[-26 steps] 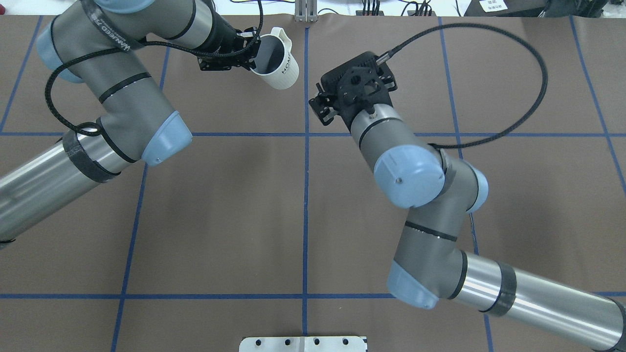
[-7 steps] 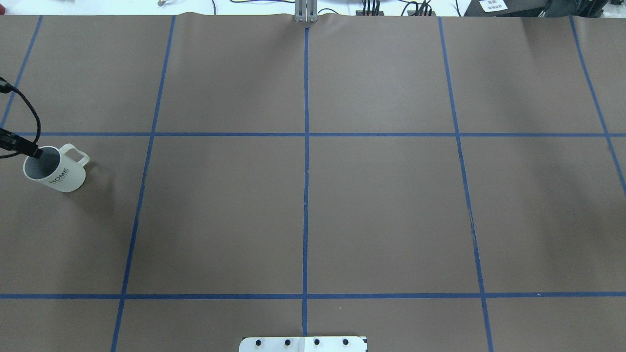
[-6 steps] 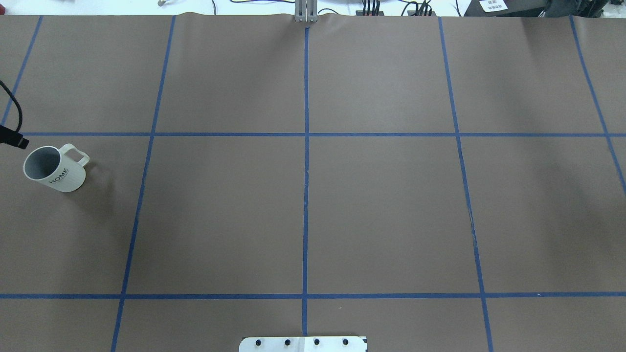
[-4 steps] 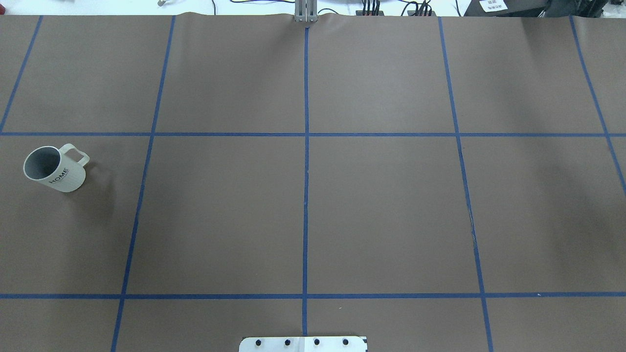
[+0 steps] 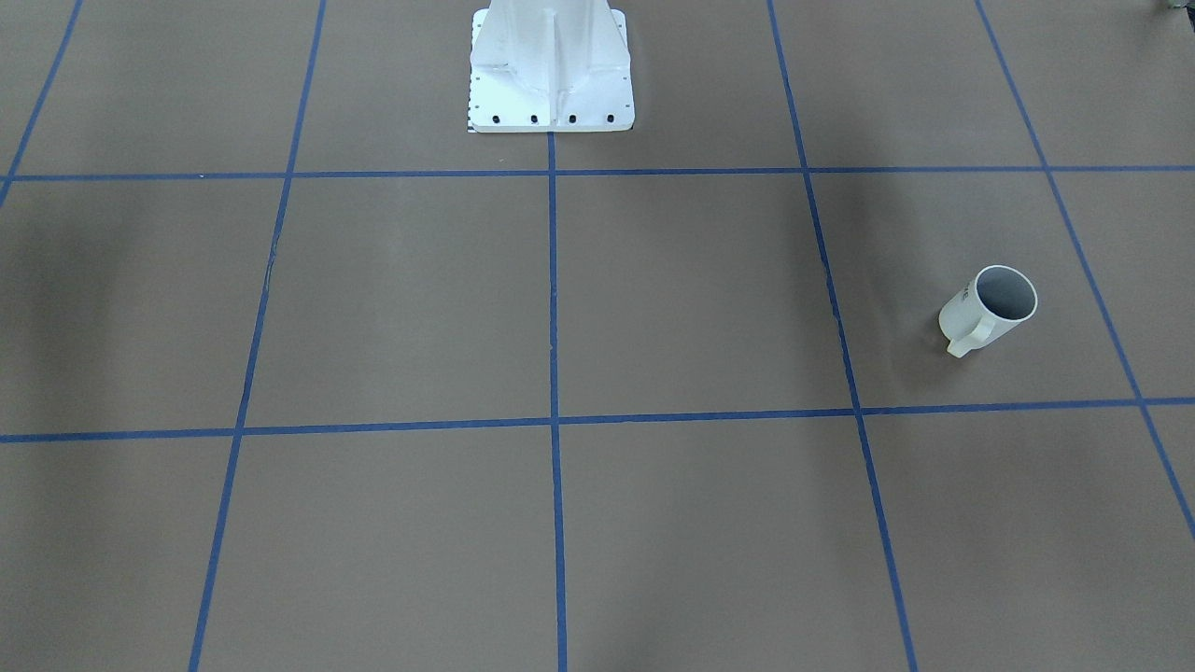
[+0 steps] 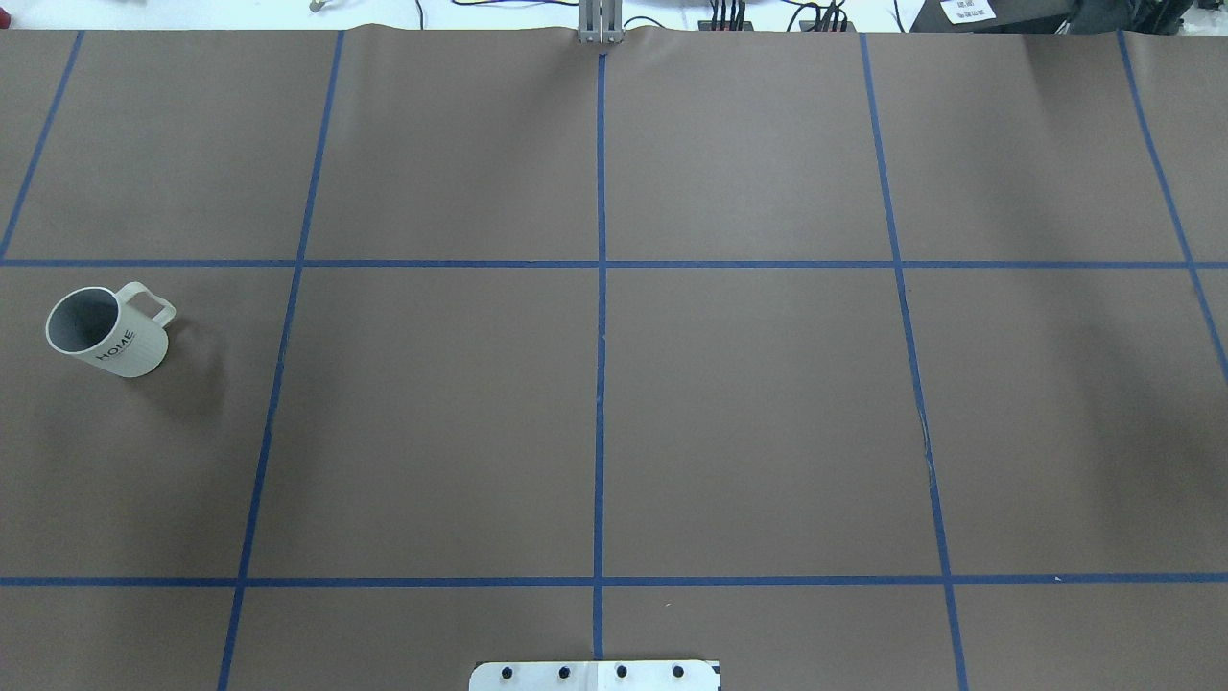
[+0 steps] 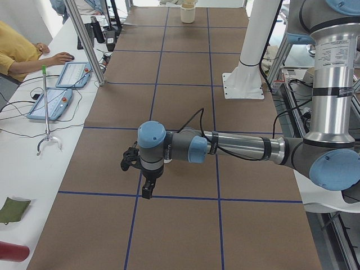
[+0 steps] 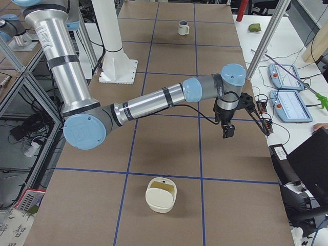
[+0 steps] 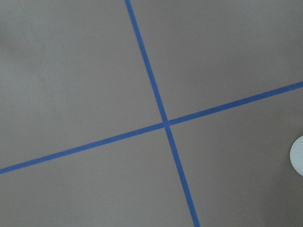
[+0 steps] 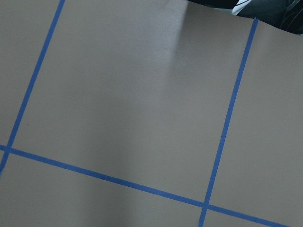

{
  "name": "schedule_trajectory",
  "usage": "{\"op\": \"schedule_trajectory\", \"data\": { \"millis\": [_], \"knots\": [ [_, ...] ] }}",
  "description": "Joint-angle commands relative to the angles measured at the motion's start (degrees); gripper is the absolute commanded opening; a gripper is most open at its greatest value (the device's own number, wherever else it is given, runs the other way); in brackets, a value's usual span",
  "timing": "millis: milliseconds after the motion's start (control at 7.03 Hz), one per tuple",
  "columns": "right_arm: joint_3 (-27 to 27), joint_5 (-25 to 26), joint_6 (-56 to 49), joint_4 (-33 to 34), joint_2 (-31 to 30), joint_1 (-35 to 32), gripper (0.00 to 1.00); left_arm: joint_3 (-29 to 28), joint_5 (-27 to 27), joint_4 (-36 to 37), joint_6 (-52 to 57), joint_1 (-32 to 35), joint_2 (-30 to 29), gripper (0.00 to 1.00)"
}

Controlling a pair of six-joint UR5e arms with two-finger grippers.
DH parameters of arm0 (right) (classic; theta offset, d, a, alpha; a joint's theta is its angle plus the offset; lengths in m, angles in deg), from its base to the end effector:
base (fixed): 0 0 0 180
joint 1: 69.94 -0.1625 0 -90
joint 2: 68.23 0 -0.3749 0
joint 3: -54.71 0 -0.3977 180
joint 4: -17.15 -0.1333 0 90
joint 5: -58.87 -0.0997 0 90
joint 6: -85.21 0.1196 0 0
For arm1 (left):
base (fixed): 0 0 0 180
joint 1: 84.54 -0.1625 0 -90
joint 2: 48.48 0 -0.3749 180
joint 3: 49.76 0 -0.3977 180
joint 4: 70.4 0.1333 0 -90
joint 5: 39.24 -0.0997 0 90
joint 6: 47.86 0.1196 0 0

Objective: Left arm hands cup to right arm to dump lemon

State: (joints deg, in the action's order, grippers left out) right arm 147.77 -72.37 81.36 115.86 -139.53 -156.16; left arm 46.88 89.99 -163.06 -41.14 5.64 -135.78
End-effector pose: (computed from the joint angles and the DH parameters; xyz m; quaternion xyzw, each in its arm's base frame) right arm 0.0143 -0.6093 0.4353 0.1066 -0.3498 -0.1018 0.9252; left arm -0.0592 -0.4886 0.5902 0.0743 0.3313 0.0729 0.9378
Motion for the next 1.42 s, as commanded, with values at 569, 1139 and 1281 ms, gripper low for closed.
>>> {"op": "schedule_trajectory", "data": {
  "millis": [569, 1139, 1281],
  "knots": [
    [-0.2, 0.5, 0.5, -3.0, -5.7, 1.6, 1.0, -3.8, 5.7, 1.3, 4.3, 0.1, -0.5, 1.0],
    [-0.3, 0.5, 0.7, -2.9, -7.5, 1.8, 1.0, -2.9, 4.3, 0.8, 3.6, 0.4, -0.2, 1.0],
    [-0.3, 0.3, 0.8, -2.9, -8.8, 1.8, 1.0, -2.4, 4.6, 0.7, 4.1, 0.4, -0.2, 1.0]
  ]
}}
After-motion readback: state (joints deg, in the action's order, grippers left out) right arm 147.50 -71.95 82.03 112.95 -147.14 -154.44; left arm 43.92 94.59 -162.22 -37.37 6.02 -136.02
